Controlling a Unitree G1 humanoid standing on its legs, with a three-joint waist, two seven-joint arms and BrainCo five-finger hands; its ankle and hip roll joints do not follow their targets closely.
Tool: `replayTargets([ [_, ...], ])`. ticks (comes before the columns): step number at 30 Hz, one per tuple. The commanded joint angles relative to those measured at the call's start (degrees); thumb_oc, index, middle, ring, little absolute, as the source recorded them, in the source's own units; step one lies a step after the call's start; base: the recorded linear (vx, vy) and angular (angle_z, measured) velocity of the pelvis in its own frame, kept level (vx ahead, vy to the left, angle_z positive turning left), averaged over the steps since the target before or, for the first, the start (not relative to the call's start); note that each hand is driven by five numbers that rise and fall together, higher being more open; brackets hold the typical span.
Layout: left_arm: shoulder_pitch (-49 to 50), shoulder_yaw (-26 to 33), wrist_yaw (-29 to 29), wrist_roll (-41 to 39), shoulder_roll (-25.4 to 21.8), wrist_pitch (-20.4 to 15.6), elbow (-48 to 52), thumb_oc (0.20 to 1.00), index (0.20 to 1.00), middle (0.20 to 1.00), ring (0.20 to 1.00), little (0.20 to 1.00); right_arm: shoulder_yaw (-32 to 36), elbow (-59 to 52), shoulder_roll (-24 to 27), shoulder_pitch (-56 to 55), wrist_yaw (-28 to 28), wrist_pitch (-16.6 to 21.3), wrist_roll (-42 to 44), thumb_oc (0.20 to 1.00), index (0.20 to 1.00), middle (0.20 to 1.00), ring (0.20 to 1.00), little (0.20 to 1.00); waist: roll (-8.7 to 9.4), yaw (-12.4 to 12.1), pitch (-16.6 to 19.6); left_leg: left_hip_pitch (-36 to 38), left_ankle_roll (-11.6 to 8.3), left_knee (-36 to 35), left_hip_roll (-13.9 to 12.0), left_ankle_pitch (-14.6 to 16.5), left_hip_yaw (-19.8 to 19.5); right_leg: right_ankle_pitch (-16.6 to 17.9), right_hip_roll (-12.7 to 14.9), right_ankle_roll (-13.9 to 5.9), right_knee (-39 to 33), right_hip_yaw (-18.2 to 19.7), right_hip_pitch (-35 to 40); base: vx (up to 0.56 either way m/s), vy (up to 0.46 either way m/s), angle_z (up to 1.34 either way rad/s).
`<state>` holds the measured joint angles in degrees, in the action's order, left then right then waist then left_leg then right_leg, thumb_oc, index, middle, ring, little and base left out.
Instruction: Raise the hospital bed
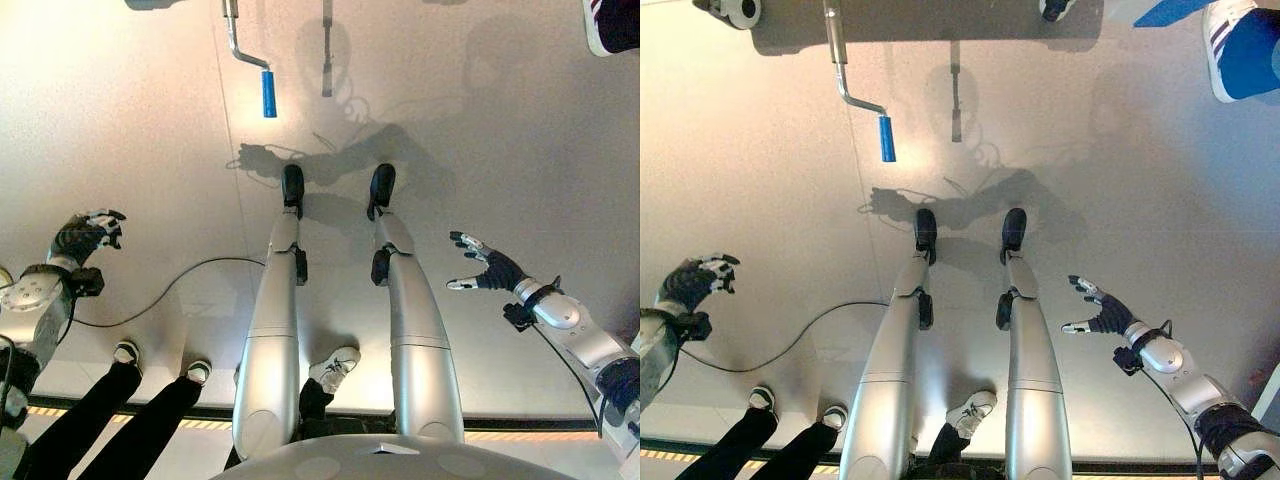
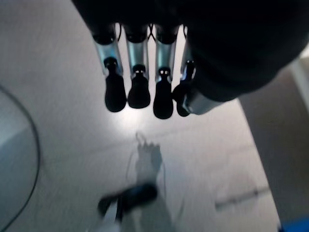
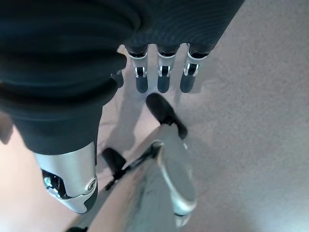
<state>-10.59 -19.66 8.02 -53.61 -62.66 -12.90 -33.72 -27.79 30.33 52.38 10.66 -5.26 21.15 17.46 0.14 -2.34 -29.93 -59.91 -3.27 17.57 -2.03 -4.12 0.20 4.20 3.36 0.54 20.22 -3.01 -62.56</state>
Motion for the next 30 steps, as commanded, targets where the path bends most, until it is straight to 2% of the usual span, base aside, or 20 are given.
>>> replayTargets([
  [1, 4.6, 2.9, 1.3, -2.2, -3.2, -1.3, 4.8, 0.2, 0.2, 0.2, 0.2, 0.2, -0.4, -2.5, 2.7, -6.2, -0.3, 1.3, -0.3, 1.0, 1.0, 1.0, 1.0, 1.0, -1.67, 1.9, 0.6, 0.5, 2.72, 4.2, 1.3, 5.8, 2.0, 0.1, 0.3, -4.56, -2.3, 1.2, 3.1, 0.0, -0.003, 0.08],
  [2, 4.6, 3.0, 1.3, -2.2, -3.2, -1.3, 4.8, 0.2, 0.2, 0.2, 0.2, 0.2, -0.4, -2.5, 2.7, -6.1, -0.3, 1.3, -0.3, 1.0, 1.0, 1.0, 1.0, 1.0, -1.66, 1.9, 0.6, 0.5, 2.72, 4.2, 1.3, 5.8, 2.0, 0.1, 0.3, -4.56, -2.3, 1.2, 3.1, 0.0, -0.005, 0.05],
  [4, 7.4, 5.0, 1.7, -3.0, -6.6, -1.3, 7.7, 0.2, 0.2, 0.2, 0.2, 0.2, 0.4, -2.7, 3.1, -6.9, -0.3, 1.4, -0.4, 1.0, 1.0, 1.0, 1.0, 1.0, -1.95, 1.5, 0.9, 0.3, 2.79, 4.4, 1.3, 5.7, 1.9, 0.2, 0.3, -4.59, -2.4, 1.2, 3.0, 0.0, 0.0, 0.0],
  [8, 8.6, 5.9, 1.6, -3.1, -7.5, -1.1, 8.3, 0.2, 0.2, 0.2, 0.2, 0.2, 0.1, -2.0, 2.6, -6.9, -0.1, 1.3, -0.4, 1.0, 1.0, 1.0, 1.0, 1.0, -2.26, 1.3, 1.1, 0.2, 2.82, 4.6, 1.4, 5.6, 1.9, 0.1, 0.3, -4.63, -2.1, 1.2, 2.9, 0.0, 0.004, -0.04],
  [9, 8.9, 6.1, 2.2, -3.5, -7.7, -1.1, 8.8, 0.36, 0.36, 0.36, 0.36, 0.36, -0.2, -1.3, 2.2, -6.6, 0.0, 1.2, -0.6, 1.0, 1.0, 1.0, 1.0, 1.0, -2.41, 1.2, 1.1, 0.2, 2.8, 4.5, 1.3, 5.6, 1.9, 0.1, 0.3, -4.68, -2.1, 1.1, 2.8, 0.0, 0.011, -0.05],
  [10, 9.2, 6.0, 2.5, -3.9, -7.7, -1.3, 9.7, 0.928, 0.928, 0.928, 0.928, 0.928, -0.4, -1.1, 2.1, -6.4, 0.0, 1.2, -0.6, 1.0, 1.0, 1.0, 1.0, 1.0, -2.43, 1.2, 1.1, 0.1, 2.81, 4.6, 1.3, 5.6, 1.9, 0.1, 0.3, -4.68, -2.0, 1.2, 2.7, 0.0, 0.0, 0.0],
  [11, 9.1, 5.4, 2.9, -4.4, -7.8, -1.3, 11.1, 1.0, 1.0, 1.0, 1.0, 1.0, -0.6, -1.2, 2.2, -6.2, 0.0, 1.2, -0.6, 1.0, 1.0, 1.0, 1.0, 1.0, -2.37, 1.2, 1.1, 0.1, 2.81, 4.7, 1.3, 5.7, 1.9, 0.1, 0.3, -4.68, -1.9, 1.2, 2.6, 0.0, 0.0, 0.0],
  [17, 7.3, 0.4, 3.4, -5.6, -7.3, -2.1, 16.0, 1.0, 1.0, 1.0, 1.0, 1.0, -1.7, -2.0, 2.9, -5.0, 0.0, 1.4, -0.3, 1.0, 1.0, 1.0, 1.0, 1.0, -1.87, 1.7, 1.1, -0.1, 2.87, 5.0, 1.3, 5.9, 1.9, 0.2, 0.4, -4.64, -2.0, 1.2, 2.6, 0.0, 0.0, 0.0],
  [22, 5.4, -3.0, 3.6, -4.2, -3.6, -2.2, 14.4, 1.0, 1.0, 1.0, 1.0, 1.0, -2.6, -1.2, 2.0, -4.2, -0.2, 1.1, 0.6, 1.0, 1.0, 1.0, 1.0, 1.0, -1.61, 2.0, 1.4, 0.3, 2.91, 5.8, 1.3, 6.2, 2.1, -0.1, 0.2, -4.5, -0.8, 1.3, 2.7, 0.0, 0.0, 0.0],
  [23, 4.7, -4.3, 3.4, -2.0, 1.9, -2.1, 9.4, 1.0, 1.0, 1.0, 1.0, 1.0, -3.2, 0.8, 0.3, -3.2, -0.4, 0.9, 1.4, 1.0, 1.0, 1.0, 1.0, 1.0, -1.35, 2.1, 1.7, 1.1, 2.93, 6.0, 1.3, 6.4, 2.3, -0.2, 0.2, -4.43, -0.4, 1.4, 3.3, 0.0, 0.0, 0.0],
  [24, 4.6, -4.8, 3.8, -1.0, 4.8, -1.4, 6.0, 1.0, 1.0, 1.0, 1.0, 1.0, -3.3, 2.2, -0.3, -3.1, -0.5, 0.7, 1.8, 1.0, 1.0, 1.0, 1.0, 1.0, -1.25, 2.2, 1.9, 1.5, 2.92, 5.9, 1.3, 6.4, 2.4, -0.3, 0.3, -4.41, -0.3, 1.4, 3.7, 0.0, 0.0, 0.0],
  [25, 4.5, -4.9, 3.8, -1.0, 4.9, -1.5, 5.8, 1.0, 1.0, 1.0, 1.0, 1.0, -3.3, 2.3, -0.3, -3.0, -0.6, 0.8, 1.8, 1.0, 1.0, 1.0, 1.0, 1.0, -1.3, 2.2, 1.8, 1.6, 2.92, 5.9, 1.3, 6.4, 2.4, -0.3, 0.3, -4.41, -0.3, 1.4, 3.8, 0.0, 0.0, 0.0],
  [26, 3.0, -6.2, 4.4, 2.5, 11.8, -0.8, -1.9, 1.0, 1.0, 1.0, 1.0, 1.0, -3.4, 5.8, -2.9, -2.1, -1.1, 0.2, 2.7, 1.0, 1.0, 1.0, 1.0, 1.0, -0.86, 2.4, 2.3, 3.5, 2.91, 5.6, 1.3, 6.7, 2.6, -0.6, 0.3, -4.32, -0.1, 1.4, 5.4, 0.0, 0.0, 0.0],
  [28, 2.3, -5.7, 5.0, 5.1, 18.3, 0.0, -10.0, 1.0, 1.0, 1.0, 1.0, 1.0, -2.4, 9.5, -5.4, -2.4, -1.9, -0.7, 4.7, 1.0, 1.0, 1.0, 1.0, 1.0, -0.49, 2.5, 2.9, 5.7, 2.95, 5.2, 1.5, 6.9, 2.9, -1.0, 0.3, -4.29, 0.0, 1.4, 7.4, -0.04, 0.021, 0.02],
  [30, 1.2, -5.0, 4.5, 11.7, 25.4, 0.2, -19.6, 1.0, 1.0, 1.0, 1.0, 1.0, -0.9, 15.6, -10.3, -1.3, -2.5, -1.9, 8.2, 1.0, 1.0, 1.0, 1.0, 1.0, -0.05, 2.9, 3.8, 8.9, 2.9, 4.3, 1.9, 7.0, 3.1, -1.1, 0.5, -4.35, -0.5, 1.2, 10.6, -0.03, 0.021, 0.07],
])
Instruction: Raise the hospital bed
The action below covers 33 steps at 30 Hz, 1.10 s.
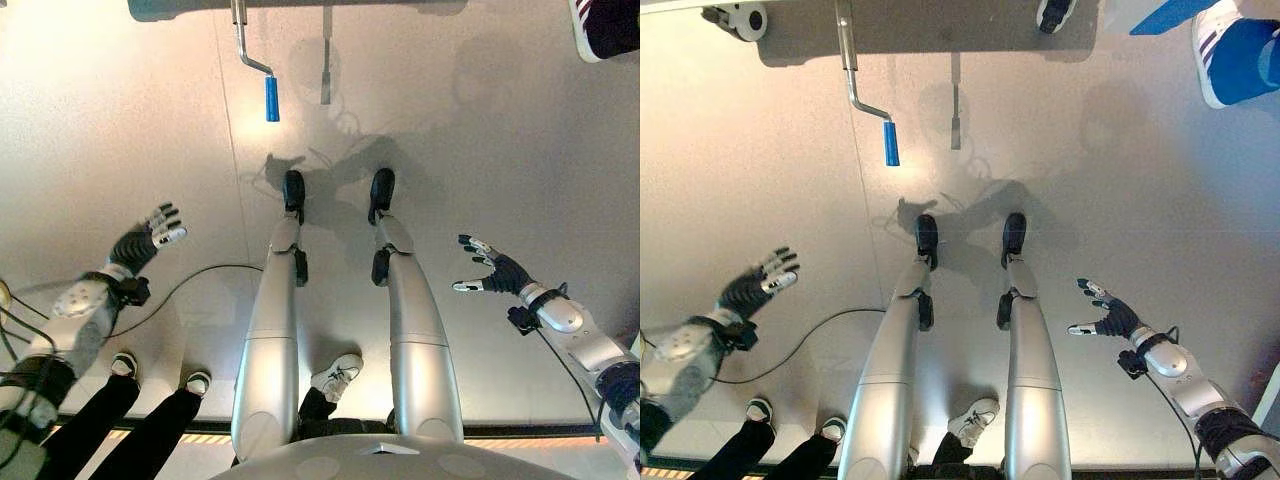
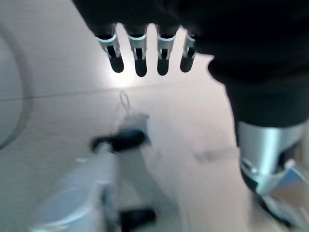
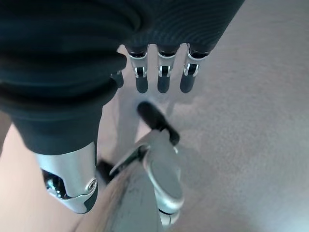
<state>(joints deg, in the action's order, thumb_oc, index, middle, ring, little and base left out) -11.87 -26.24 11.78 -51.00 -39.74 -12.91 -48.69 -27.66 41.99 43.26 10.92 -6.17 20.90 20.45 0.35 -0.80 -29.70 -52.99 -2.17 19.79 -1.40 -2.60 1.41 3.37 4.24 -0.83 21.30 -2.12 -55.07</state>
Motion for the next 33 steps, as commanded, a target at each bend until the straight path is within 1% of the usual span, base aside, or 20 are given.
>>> replayTargets([
  [1, 2.0, 3.4, 0.2, 10.3, 5.8, 0.3, -8.0, 1.0, 1.0, 1.0, 1.0, 1.0, -0.3, 5.5, -2.6, -1.4, -1.4, -2.1, 5.5, 1.0, 1.0, 1.0, 1.0, 1.0, -0.19, 1.3, 3.9, 3.4, 1.82, 1.8, 1.4, 5.6, 1.9, -0.4, -0.4, -2.92, -1.7, 0.2, 4.3, -0.01, 0.019, 0.09],
  [3, 2.4, 5.5, -0.2, 14.2, 11.8, 0.7, -14.8, 1.0, 1.0, 1.0, 1.0, 1.0, 1.9, 11.9, -7.6, -0.9, -1.1, -3.1, 7.8, 1.0, 1.0, 1.0, 1.0, 1.0, 0.15, 1.0, 4.7, 7.9, 1.76, 0.4, 2.0, 5.7, 2.2, -1.0, -0.6, -2.99, -2.5, -0.1, 9.0, -0.01, -0.004, 0.04],
  [4, 2.4, 5.5, -0.2, 14.2, 11.8, 0.7, -14.8, 1.0, 1.0, 1.0, 1.0, 1.0, 1.9, 11.9, -7.6, -0.9, -1.1, -3.1, 7.8, 1.0, 1.0, 1.0, 1.0, 1.0, 0.15, 1.0, 4.7, 7.9, 1.76, 0.4, 2.0, 5.7, 2.2, -1.0, -0.6, -2.99, -2.5, -0.1, 9.0, 0.04, -0.01, 0.0],
  [5, 2.8, 8.6, -1.3, 17.8, 16.1, 1.0, -20.4, 1.0, 1.0, 1.0, 1.0, 1.0, 3.2, 16.3, -11.1, -0.7, -1.2, -4.1, 7.6, 1.0, 1.0, 1.0, 1.0, 1.0, 0.41, 0.4, 6.5, 12.4, 1.87, -0.9, 2.7, 6.1, 2.2, -1.9, -0.8, -2.97, -3.0, -0.1, 13.2, 0.06, -0.008, -0.02],
  [6, 3.8, 9.9, -1.9, 19.9, 17.7, 1.1, -22.2, 1.0, 1.0, 1.0, 1.0, 1.0, 4.2, 18.7, -13.0, -0.8, -1.2, -4.6, 7.8, 1.0, 1.0, 1.0, 1.0, 1.0, 0.58, 0.1, 7.4, 15.4, 1.87, -2.1, 2.9, 6.3, 2.3, -2.2, -1.1, -3.03, -3.6, 0.0, 16.0, 0.06, -0.008, 0.0],
  [7, 3.8, 9.9, -1.9, 19.9, 17.7, 1.1, -22.2, 1.0, 1.0, 1.0, 1.0, 1.0, 4.2, 18.7, -13.0, -0.8, -1.2, -4.6, 7.8, 1.0, 1.0, 1.0, 1.0, 1.0, 0.59, 0.1, 7.3, 15.5, 1.87, -2.1, 3.0, 6.2, 2.3, -2.2, -1.1, -3.03, -3.7, 0.0, 16.1, 0.0, 0.0, 0.0],
  [8, 4.2, 11.6, -2.2, 21.5, 18.8, 1.5, -24.0, 1.0, 1.0, 1.0, 1.0, 1.0, 5.6, 21.6, -15.1, -0.8, -1.1, -5.2, 8.0, 1.0, 1.0, 1.0, 1.0, 1.0, 0.89, -0.1, 8.4, 17.9, 2.1, -3.6, 3.3, 4.8, 2.6, -1.3, -0.9, -2.9, -4.7, -0.3, 18.5, 0.03, -0.004, 0.04],
  [9, 5.5, 14.1, -2.2, 22.9, 20.0, 2.0, -26.0, 1.0, 1.0, 1.0, 1.0, 1.0, 6.7, 24.8, -17.1, -1.6, -1.5, -6.2, 6.2, 1.0, 1.0, 1.0, 1.0, 1.0, 0.81, -0.8, 9.7, 22.4, 2.24, -4.6, 3.4, 5.2, 2.6, -2.3, -0.9, -2.97, -5.0, -0.5, 22.9, 0.03, -0.004, 0.02],
  [10, 5.5, 14.1, -2.2, 22.9, 20.0, 2.0, -26.0, 1.0, 1.0, 1.0, 1.0, 1.0, 6.7, 24.8, -17.1, -1.6, -1.5, -6.2, 6.2, 1.0, 1.0, 1.0, 1.0, 1.0, 0.81, -0.8, 9.6, 22.5, 2.24, -4.6, 3.4, 5.2, 2.6, -2.3, -0.9, -2.97, -5.0, -0.5, 22.9, 0.14, -0.013, 0.01],
  [11, 7.2, 15.7, -2.3, 25.8, 21.5, 2.2, -27.8, 1.0, 1.0, 1.0, 1.0, 1.0, 8.3, 28.3, -19.1, -2.5, -2.1, -7.4, 5.5, 1.0, 1.0, 1.0, 1.0, 1.0, 0.78, -1.4, 11.1, 28.4, 2.21, -6.0, 3.7, 5.6, 2.3, -3.1, -1.0, -3.24, -5.9, -0.7, 28.9, 0.12, 0.0, 0.03],
  [14, 8.7, 17.7, -3.2, 29.2, 22.5, 2.6, -29.8, 1.0, 1.0, 1.0, 1.0, 1.0, 9.7, 30.3, -21.2, -4.1, -1.9, -8.3, 2.4, 1.0, 1.0, 1.0, 1.0, 1.0, 1.03, -2.1, 13.7, 35.9, 2.2, -8.3, 3.7, 6.1, 2.3, -4.1, -0.8, -3.68, -7.6, -0.8, 36.1, 0.12, -0.004, 0.04],
  [16, 9.4, 18.0, -3.5, 31.7, 23.0, 2.3, -30.3, 1.0, 1.0, 1.0, 1.0, 1.0, 10.5, 31.9, -22.6, -5.2, -2.4, -9.0, 1.1, 1.0, 1.0, 1.0, 1.0, 1.0, 1.16, -2.3, 16.1, 39.3, 2.22, -10.2, 3.8, 6.0, 2.6, -4.4, -0.8, -3.87, -8.8, -1.0, 39.4, 0.07, -0.001, -0.02],
  [18, 9.5, 18.2, -3.8, 31.4, 23.4, 2.1, -29.5, 1.0, 1.0, 1.0, 1.0, 1.0, 10.2, 32.0, -23.7, -6.0, -2.6, -9.4, 0.1, 1.0, 1.0, 1.0, 1.0, 1.0, 1.32, -2.2, 18.6, 43.5, 2.13, -12.5, 3.6, 6.0, 2.9, -4.3, -0.9, -4.1, -10.8, -1.1, 43.1, 0.07, 0.008, 0.03],
  [23, 11.3, 18.4, -3.7, 34.4, 24.2, 2.0, -30.0, 1.0, 1.0, 1.0, 1.0, 1.0, 9.9, 35.6, -25.9, -7.6, -3.1, -11.0, -4.5, 1.0, 1.0, 1.0, 1.0, 1.0, 1.5, -2.8, 24.7, 51.7, 2.35, -17.5, 3.6, 5.9, 3.4, -4.7, -1.5, -4.36, -14.9, -1.2, 50.6, 0.11, 0.014, -0.02],
  [24, 11.3, 18.4, -3.7, 34.4, 24.2, 2.0, -30.0, 1.0, 1.0, 1.0, 1.0, 1.0, 9.9, 35.6, -25.9, -7.6, -3.1, -10.9, -4.5, 1.0, 1.0, 1.0, 1.0, 1.0, 1.49, -2.8, 24.7, 51.9, 2.35, -17.5, 3.6, 5.9, 3.4, -4.7, -1.5, -4.36, -15.0, -1.2, 50.8, 0.11, 0.008, -0.04],
  [25, 11.6, 18.0, -4.6, 37.0, 24.2, 1.5, -30.2, 1.0, 1.0, 1.0, 1.0, 1.0, 9.8, 35.7, -26.4, -8.0, -3.0, -11.1, -5.3, 1.0, 1.0, 1.0, 1.0, 1.0, 1.54, -2.9, 26.5, 54.4, 2.3, -19.4, 3.6, 5.7, 3.7, -4.8, -1.8, -4.48, -16.2, -1.2, 53.0, 0.09, 0.012, -0.03],
  [26, 11.8, 17.8, -4.7, 37.7, 24.3, 1.6, -30.1, 1.0, 1.0, 1.0, 1.0, 1.0, 9.8, 35.7, -26.7, -8.2, -3.2, -11.1, -5.5, 1.0, 1.0, 1.0, 1.0, 1.0, 1.61, -2.9, 27.3, 55.5, 2.27, -20.3, 3.5, 5.5, 3.8, -4.8, -1.9, -4.56, -16.7, -1.1, 53.8, 0.09, 0.012, -0.03],
  [27, 11.8, 17.8, -4.7, 37.7, 24.3, 1.6, -30.1, 1.0, 1.0, 1.0, 1.0, 1.0, 9.8, 35.7, -26.7, -8.2, -3.2, -11.1, -5.5, 1.0, 1.0, 1.0, 1.0, 1.0, 1.6, -2.9, 27.3, 55.6, 2.27, -20.4, 3.5, 5.5, 3.8, -4.8, -1.9, -4.56, -16.7, -1.1, 53.9, 0.07, 0.009, -0.04],
  [28, 12.3, 18.0, -4.5, 38.2, 24.4, 1.7, -30.6, 1.0, 1.0, 1.0, 1.0, 1.0, 10.3, 36.3, -27.0, -8.8, -3.6, -11.4, -4.9, 1.0, 1.0, 1.0, 1.0, 1.0, 1.68, -2.8, 28.5, 57.0, 2.24, -21.7, 3.4, 5.1, 4.0, -4.9, -2.1, -4.54, -17.3, -1.0, 55.1, 0.06, 0.009, -0.03],
  [33, 12.8, 18.0, -4.4, 39.8, 24.5, 1.6, -31.0, 1.0, 1.0, 1.0, 1.0, 1.0, 11.3, 37.9, -27.7, -9.9, -4.3, -11.8, -4.3, 1.0, 1.0, 1.0, 1.0, 1.0, 1.85, -2.8, 30.4, 59.1, 1.98, -23.8, 3.1, 4.3, 4.1, -4.9, -2.3, -4.49, -18.4, -1.1, 56.9, 0.02, -0.002, -0.01],
])
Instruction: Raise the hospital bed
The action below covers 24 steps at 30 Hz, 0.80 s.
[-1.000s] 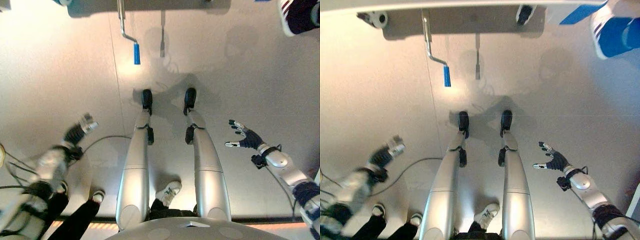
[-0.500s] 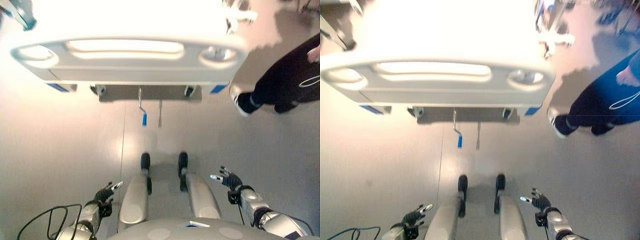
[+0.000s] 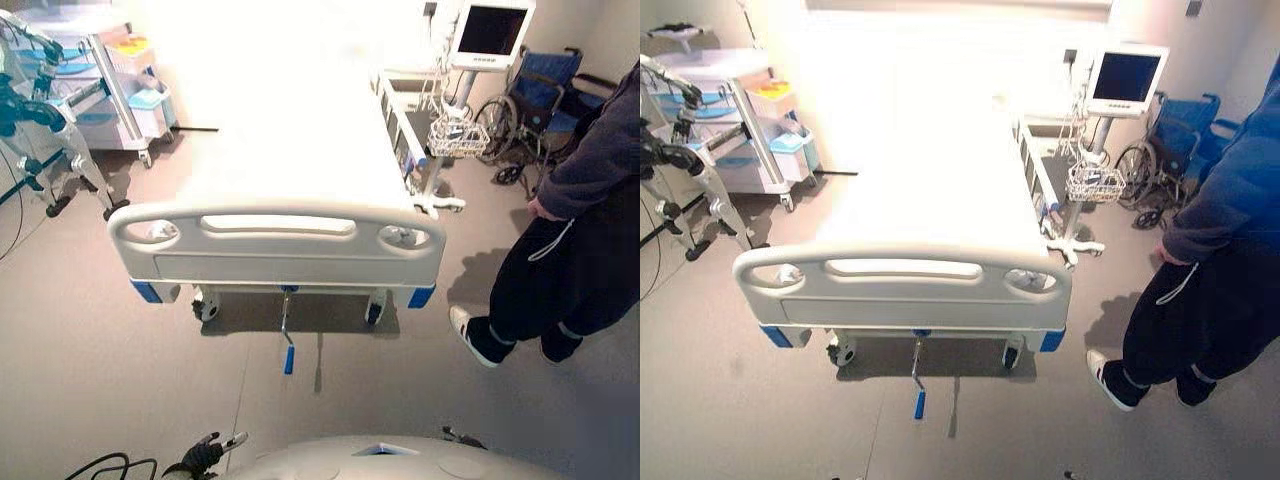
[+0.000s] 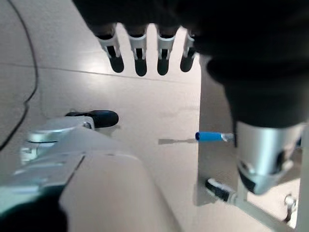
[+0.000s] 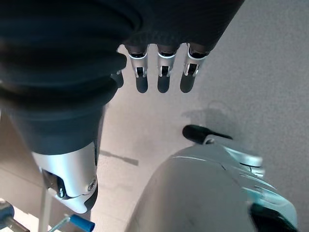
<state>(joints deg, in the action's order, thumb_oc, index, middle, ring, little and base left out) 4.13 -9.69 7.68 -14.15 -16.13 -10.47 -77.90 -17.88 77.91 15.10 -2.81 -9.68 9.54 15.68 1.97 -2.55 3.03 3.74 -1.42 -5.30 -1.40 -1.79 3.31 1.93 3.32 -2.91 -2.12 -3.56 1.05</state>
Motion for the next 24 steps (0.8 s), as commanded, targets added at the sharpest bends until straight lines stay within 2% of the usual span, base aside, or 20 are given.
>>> replayTargets([
  [1, -3.1, 1.5, -0.3, 3.1, 0.8, -1.0, -1.9, 1.0, 1.0, 1.0, 1.0, 1.0, 1.6, 2.0, 0.4, 3.6, -0.9, -0.5, 0.6, 1.0, 1.0, 1.0, 1.0, 1.0, 0.29, -1.0, -2.1, 2.7, 1.21, 1.1, 3.1, 3.4, 2.0, -3.5, -1.4, -2.41, 4.9, 0.2, 1.1, 0.0, 0.0, 0.0],
  [13, -1.7, 3.8, -0.3, -0.1, 0.4, -2.2, -1.0, 1.0, 1.0, 1.0, 1.0, 1.0, 1.0, 1.0, -0.2, 2.4, 0.0, 0.5, -0.7, 1.0, 1.0, 1.0, 1.0, 1.0, 0.87, -1.3, -1.8, 3.9, 1.05, 0.7, 2.9, 3.2, 1.3, -3.7, -1.5, -2.36, 4.7, -0.7, 2.5, 0.0, -0.003, 0.01],
  [21, -2.0, 2.9, -3.0, 0.1, 0.0, -5.9, 3.4, 1.0, 1.0, 1.0, 1.0, 1.0, 1.8, 0.8, -0.7, 2.3, 1.9, 1.5, 1.0, 1.0, 1.0, 1.0, 1.0, 1.0, 0.97, -1.8, -2.2, 3.8, 0.91, 0.5, 2.8, 2.9, 0.6, -3.8, -1.2, -2.34, 4.6, -1.4, 2.6, 0.0, 0.0, 0.0],
  [24, -2.0, 2.4, -3.0, 0.8, -0.1, -5.8, 2.9, 1.0, 1.0, 1.0, 1.0, 1.0, 2.1, 1.0, -0.7, 2.5, 2.3, 1.5, 1.2, 1.0, 1.0, 1.0, 1.0, 1.0, 0.97, -1.9, -2.3, 3.6, 0.86, 0.6, 2.8, 2.8, 0.5, -3.9, -1.2, -2.29, 4.8, -1.5, 2.5, 0.0, 0.0, 0.0],
])
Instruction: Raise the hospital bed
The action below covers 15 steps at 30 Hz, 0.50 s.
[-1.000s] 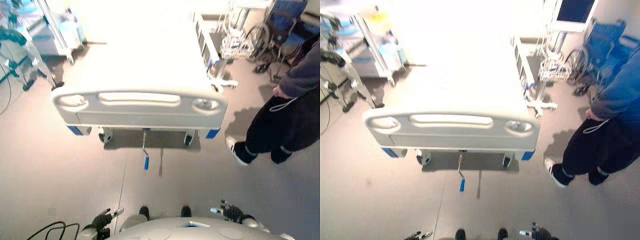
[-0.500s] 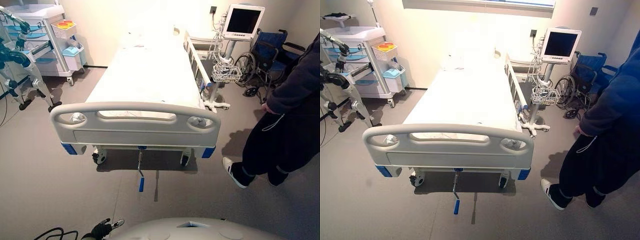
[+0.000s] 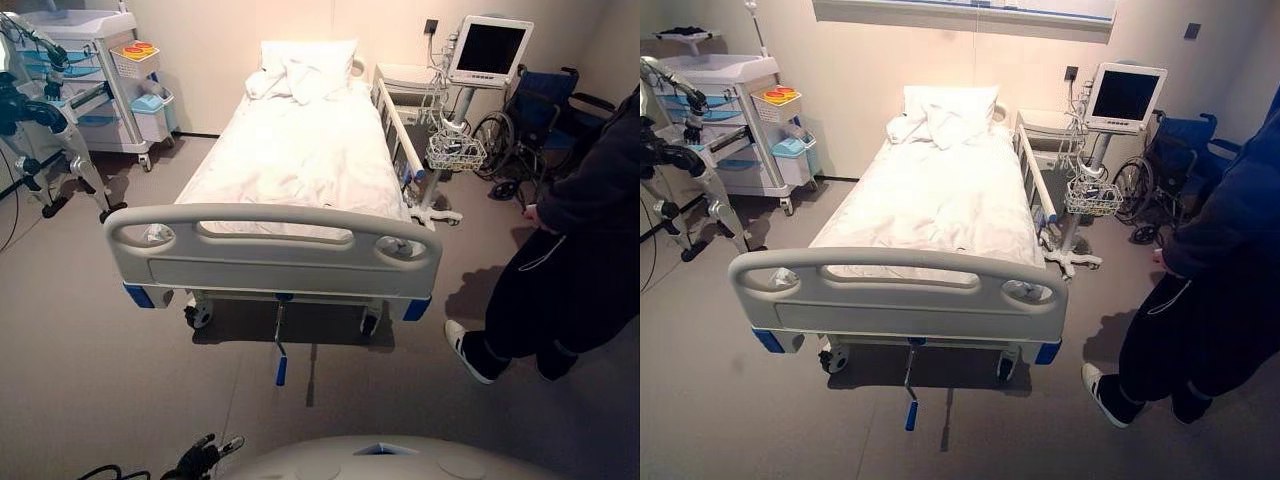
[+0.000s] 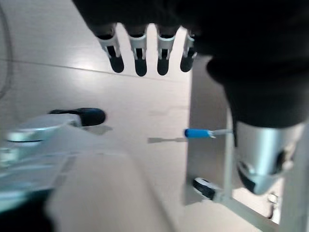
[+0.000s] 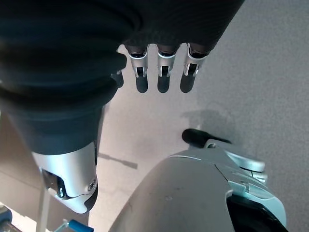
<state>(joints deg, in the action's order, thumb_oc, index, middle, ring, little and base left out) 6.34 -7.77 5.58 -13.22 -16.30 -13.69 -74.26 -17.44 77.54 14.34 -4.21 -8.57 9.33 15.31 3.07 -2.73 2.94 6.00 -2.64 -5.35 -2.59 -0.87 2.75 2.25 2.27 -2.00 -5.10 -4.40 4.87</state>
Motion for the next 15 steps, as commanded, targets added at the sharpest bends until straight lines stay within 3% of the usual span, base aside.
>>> replayTargets([
  [1, -4.2, 0.3, -0.9, 0.0, -0.1, -2.7, -1.1, 1.0, 1.0, 1.0, 1.0, 1.0, 1.7, 1.4, 0.2, 4.1, 1.0, 1.8, 1.9, 1.0, 1.0, 1.0, 1.0, 1.0, -0.21, -1.7, -2.4, 1.4, 2.07, 0.7, 3.9, 2.0, 1.0, -4.4, -0.1, -3.13, 7.9, -0.8, -1.4, 0.0, 0.0, 0.0],
  [15, -4.9, -0.8, -0.1, 1.5, -1.0, -1.9, -4.0, 1.0, 1.0, 1.0, 1.0, 1.0, 0.4, -0.2, 1.2, 4.3, 0.3, 2.3, 0.3, 1.0, 1.0, 1.0, 1.0, 1.0, -0.84, -0.9, -2.0, 1.8, 1.53, 0.5, 3.3, 1.8, 1.8, -4.8, -0.6, -2.71, 7.6, -0.6, -1.1, 0.0, -0.007, 0.0],
])
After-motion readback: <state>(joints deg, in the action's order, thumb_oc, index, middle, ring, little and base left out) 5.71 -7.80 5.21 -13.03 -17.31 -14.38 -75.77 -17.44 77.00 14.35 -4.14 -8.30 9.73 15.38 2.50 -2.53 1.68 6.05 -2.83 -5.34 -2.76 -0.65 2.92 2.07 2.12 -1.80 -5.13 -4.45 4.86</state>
